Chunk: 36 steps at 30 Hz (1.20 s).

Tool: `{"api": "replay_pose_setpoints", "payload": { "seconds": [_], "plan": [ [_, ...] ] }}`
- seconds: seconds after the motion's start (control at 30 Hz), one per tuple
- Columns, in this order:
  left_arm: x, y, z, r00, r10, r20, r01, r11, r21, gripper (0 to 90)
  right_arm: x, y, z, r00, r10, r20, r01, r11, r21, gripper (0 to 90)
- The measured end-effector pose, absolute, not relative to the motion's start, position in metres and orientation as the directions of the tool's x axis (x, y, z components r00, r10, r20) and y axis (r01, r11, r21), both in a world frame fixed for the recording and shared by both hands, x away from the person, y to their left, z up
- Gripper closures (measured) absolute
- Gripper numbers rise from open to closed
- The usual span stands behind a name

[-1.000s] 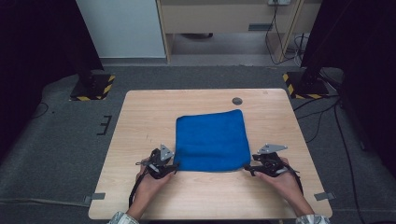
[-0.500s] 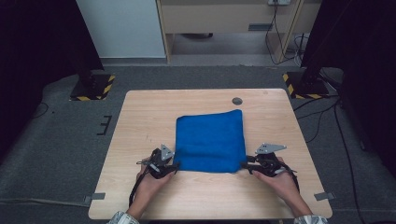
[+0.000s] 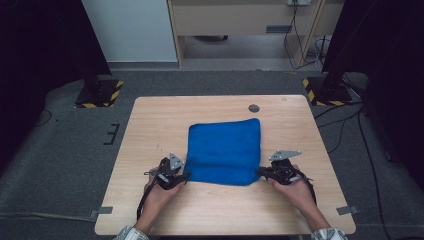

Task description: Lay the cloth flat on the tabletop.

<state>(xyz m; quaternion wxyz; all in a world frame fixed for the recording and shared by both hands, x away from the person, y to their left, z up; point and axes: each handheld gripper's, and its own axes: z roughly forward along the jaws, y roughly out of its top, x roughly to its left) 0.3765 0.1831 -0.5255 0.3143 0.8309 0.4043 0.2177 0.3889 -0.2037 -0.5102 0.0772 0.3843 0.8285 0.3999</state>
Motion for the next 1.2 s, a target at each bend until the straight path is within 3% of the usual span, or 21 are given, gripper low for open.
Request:
{"api": "replay_pose_setpoints", "payload": {
  "seconds": [0.83,1.2],
  "plan": [
    [0.358,0.167,-0.523,0.619,0.782,0.075,0.542,-0.495,0.679,47.4,0.356,-0.235,-0.499,-0.660,0.727,0.190,0.620,0.385,0.683,86.0],
    [0.339,0.161,-0.520,0.603,0.791,0.109,0.557,-0.514,0.652,47.4,0.355,-0.235,-0.502,-0.668,0.721,0.181,0.620,0.406,0.671,84.0]
  ]
}}
